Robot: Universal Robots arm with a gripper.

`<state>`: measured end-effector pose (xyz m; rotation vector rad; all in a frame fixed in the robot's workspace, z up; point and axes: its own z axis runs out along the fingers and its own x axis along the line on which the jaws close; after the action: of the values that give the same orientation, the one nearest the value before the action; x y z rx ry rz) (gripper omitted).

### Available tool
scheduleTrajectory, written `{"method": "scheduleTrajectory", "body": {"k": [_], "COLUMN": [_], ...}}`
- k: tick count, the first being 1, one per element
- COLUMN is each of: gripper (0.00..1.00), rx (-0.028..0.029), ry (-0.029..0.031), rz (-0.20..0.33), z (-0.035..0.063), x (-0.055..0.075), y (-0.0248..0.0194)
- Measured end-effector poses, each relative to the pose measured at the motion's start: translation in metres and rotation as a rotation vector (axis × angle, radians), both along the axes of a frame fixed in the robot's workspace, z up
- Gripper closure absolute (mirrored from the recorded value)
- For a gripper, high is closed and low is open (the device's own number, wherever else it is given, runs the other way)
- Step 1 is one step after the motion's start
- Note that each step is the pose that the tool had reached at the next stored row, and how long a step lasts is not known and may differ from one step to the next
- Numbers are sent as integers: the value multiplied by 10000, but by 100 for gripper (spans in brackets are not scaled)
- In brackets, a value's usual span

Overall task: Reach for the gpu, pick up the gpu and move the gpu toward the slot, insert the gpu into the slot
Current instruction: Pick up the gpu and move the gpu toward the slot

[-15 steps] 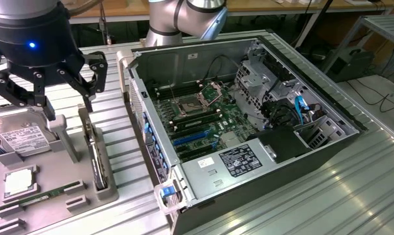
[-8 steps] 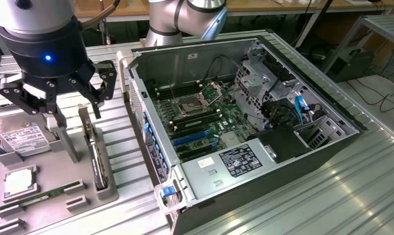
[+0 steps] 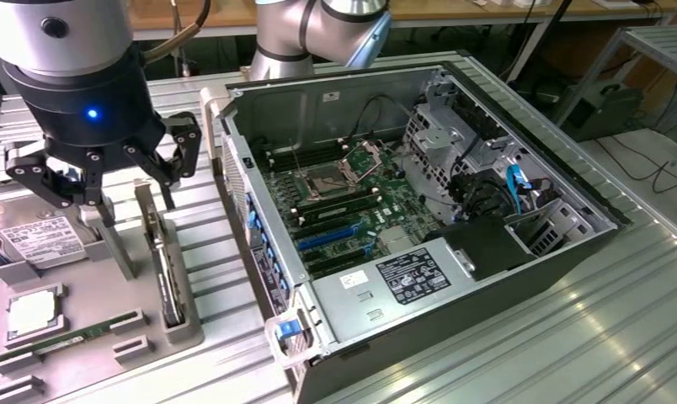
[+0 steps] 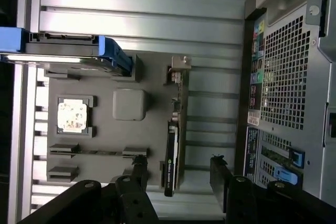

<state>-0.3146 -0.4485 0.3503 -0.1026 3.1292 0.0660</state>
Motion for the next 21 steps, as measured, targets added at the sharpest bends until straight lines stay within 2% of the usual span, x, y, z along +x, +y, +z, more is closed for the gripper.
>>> {"method": "scheduleTrajectory", "body": {"k": [4, 21], "gripper": [40, 40], "rx": [0, 0], "ry": [0, 0], "rz": [1, 1], "z": [-44, -381], "x": [0, -1], "y": [0, -2]}}
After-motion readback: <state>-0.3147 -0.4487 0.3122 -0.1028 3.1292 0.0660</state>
